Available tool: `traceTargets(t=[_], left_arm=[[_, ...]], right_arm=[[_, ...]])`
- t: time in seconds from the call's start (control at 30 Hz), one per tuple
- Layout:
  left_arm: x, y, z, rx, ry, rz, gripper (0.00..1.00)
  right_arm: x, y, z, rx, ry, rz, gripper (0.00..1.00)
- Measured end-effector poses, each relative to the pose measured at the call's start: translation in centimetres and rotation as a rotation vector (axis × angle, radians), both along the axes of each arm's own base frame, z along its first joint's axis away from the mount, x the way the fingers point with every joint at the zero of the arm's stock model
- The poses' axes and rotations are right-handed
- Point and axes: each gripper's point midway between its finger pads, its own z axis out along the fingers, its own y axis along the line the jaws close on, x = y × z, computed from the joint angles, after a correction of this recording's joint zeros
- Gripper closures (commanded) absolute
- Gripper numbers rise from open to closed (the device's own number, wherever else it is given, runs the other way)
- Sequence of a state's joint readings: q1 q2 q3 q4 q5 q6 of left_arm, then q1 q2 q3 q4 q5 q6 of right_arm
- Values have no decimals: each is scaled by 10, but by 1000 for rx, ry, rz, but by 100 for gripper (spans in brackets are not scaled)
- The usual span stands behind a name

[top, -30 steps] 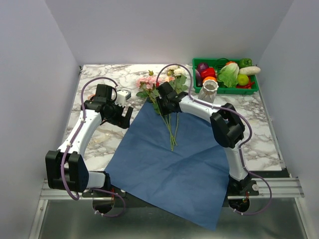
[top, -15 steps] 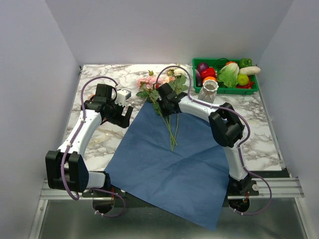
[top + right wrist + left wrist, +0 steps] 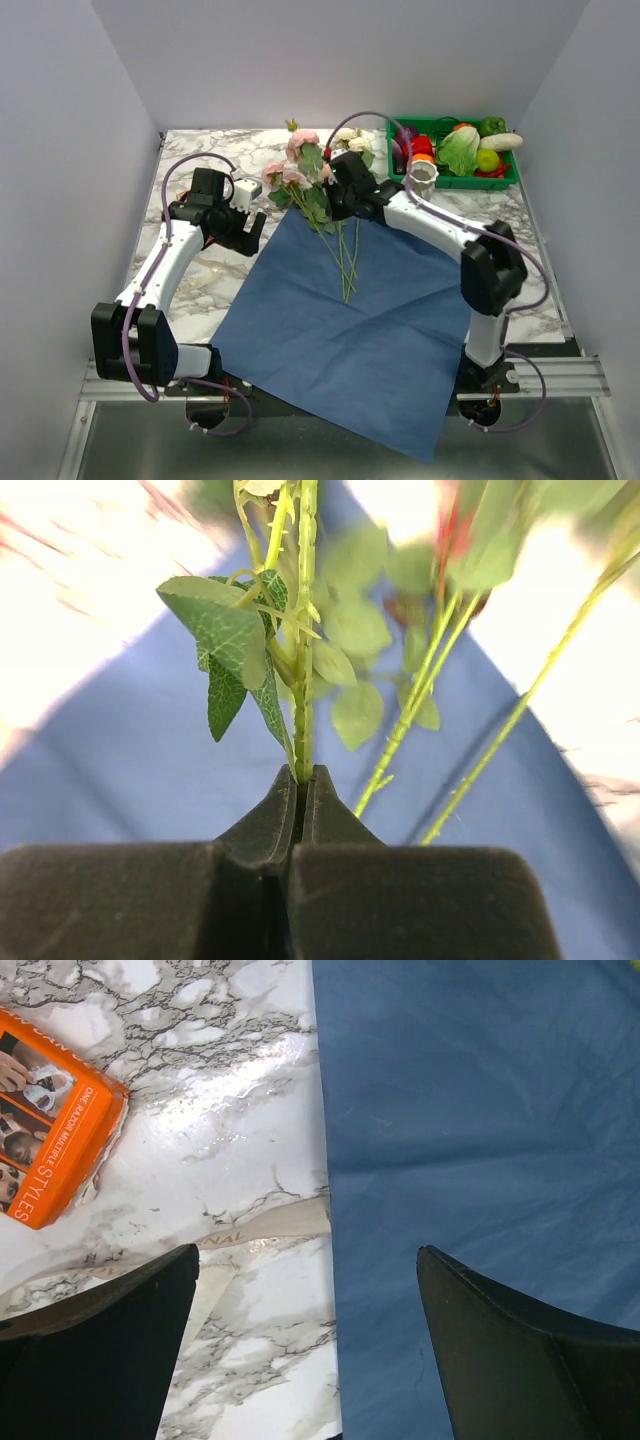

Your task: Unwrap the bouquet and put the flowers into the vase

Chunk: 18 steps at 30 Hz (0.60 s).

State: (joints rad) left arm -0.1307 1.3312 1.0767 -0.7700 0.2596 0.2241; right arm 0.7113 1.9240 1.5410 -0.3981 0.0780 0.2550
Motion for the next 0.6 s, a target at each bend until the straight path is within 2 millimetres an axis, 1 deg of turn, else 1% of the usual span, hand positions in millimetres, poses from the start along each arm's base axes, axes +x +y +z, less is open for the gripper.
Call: traceTargets(t=[0.03, 0.1, 0.2, 0.23, 0.27, 0.37, 0.5, 0.53, 0.6], left_arm=[[0, 0, 0, 0, 0, 1, 1], [1, 2, 1, -1, -1, 6, 1], [4, 6, 4, -4, -9, 22, 1], [5, 8, 5, -6, -11, 29, 1], [5, 10, 6, -11, -11, 35, 1], [7, 14, 10, -22, -13, 50, 1], [8, 15, 13, -33, -12, 54, 1], [8, 15, 13, -35, -12, 53, 1], [7, 14, 13, -39, -11, 51, 1]], right_arm=[[-1, 0, 18, 29, -31, 2, 99], [-1, 2, 66, 107, -118, 7, 99], [-5, -1, 141, 231, -281, 21, 99], [-10, -6, 172, 282, -358, 28, 99], [-13, -8, 183, 296, -387, 32, 99], [-18, -31, 234, 335, -574, -3, 99], [-5, -66, 293, 310, -848, -128, 99], [0, -75, 304, 302, -905, -162, 99], [8, -95, 320, 274, -999, -228, 99]])
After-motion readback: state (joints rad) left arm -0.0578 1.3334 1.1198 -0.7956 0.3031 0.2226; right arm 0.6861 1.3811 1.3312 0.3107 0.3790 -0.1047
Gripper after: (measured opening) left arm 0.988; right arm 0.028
